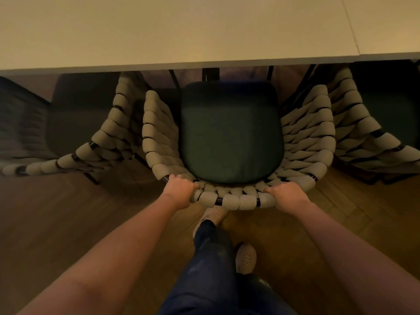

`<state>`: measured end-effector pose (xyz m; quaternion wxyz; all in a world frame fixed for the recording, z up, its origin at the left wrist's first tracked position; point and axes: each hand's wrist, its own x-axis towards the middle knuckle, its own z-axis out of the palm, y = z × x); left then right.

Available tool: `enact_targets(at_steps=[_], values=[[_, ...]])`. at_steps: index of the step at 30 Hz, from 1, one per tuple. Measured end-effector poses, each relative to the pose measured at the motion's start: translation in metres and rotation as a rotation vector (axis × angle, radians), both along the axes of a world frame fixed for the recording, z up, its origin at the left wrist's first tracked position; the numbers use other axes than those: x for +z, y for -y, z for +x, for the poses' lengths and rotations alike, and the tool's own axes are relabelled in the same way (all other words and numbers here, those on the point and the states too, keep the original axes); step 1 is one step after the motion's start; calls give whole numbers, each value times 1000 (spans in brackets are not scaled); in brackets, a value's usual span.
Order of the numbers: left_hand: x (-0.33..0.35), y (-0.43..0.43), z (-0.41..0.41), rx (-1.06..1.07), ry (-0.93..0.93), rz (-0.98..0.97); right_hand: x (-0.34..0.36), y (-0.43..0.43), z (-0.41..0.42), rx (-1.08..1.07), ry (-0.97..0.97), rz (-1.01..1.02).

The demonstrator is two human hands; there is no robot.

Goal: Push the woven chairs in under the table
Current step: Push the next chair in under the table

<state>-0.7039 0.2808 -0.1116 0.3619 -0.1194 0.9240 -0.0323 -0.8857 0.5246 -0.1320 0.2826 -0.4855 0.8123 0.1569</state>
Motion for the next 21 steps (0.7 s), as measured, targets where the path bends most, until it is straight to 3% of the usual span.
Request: enact_targets(at_steps=[21], values=[[7,78,-74,9,-17,20,4,73,-61,-37,11,-31]])
